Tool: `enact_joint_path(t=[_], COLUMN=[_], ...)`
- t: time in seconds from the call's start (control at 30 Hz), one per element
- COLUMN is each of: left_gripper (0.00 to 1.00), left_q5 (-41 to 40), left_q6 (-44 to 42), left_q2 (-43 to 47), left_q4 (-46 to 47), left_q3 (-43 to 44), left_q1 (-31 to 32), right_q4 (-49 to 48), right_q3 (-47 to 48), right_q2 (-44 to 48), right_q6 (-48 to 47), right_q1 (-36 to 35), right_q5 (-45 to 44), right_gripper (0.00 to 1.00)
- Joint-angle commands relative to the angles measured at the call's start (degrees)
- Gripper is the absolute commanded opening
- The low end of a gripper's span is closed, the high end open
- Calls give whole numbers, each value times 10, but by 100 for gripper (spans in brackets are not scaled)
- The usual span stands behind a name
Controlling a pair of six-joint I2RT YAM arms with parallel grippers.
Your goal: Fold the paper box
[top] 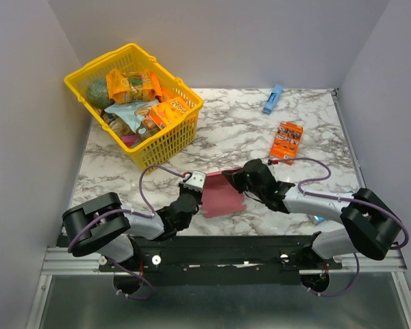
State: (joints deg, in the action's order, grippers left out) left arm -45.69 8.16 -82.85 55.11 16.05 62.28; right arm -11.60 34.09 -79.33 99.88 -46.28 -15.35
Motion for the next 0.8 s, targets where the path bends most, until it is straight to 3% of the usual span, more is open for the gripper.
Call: enact_joint_path(t=[0.0,0.03,0.13,0.23,0.43,0.57,0.63,0.77], left_gripper=[45,60,75,82,83,86,87,89], left_q5=[-2,3,40,99,189,152,158,198], left_q6=[-20,-22,-35,-31,34,120,156,242], left_q2=[11,22,55,107,238,314,353,364], left_q4=[38,38,33,6,-126,-258,-293,-393], left_q3=[-4,-6,-15,-29,-45,-40,-39,-30], left_q1=[5,5,5,5,0,-17,-36,-134], right_q4=[-4,-6,-27,-51,-95,-122,-130,-132], right_q3=[-15,-17,-31,-47,-80,-106,-115,-120], right_q2=[-13,-14,-16,-15,-8,-1,3,4], right_q6=[-3,-3,-4,-12,-41,-51,-55,-65], right_q1=[4,4,4,4,4,4,4,3], right_q5=[-13,-13,-10,-13,-22,-31,-35,-40], right_gripper=[1,1,1,1,1,1,1,1])
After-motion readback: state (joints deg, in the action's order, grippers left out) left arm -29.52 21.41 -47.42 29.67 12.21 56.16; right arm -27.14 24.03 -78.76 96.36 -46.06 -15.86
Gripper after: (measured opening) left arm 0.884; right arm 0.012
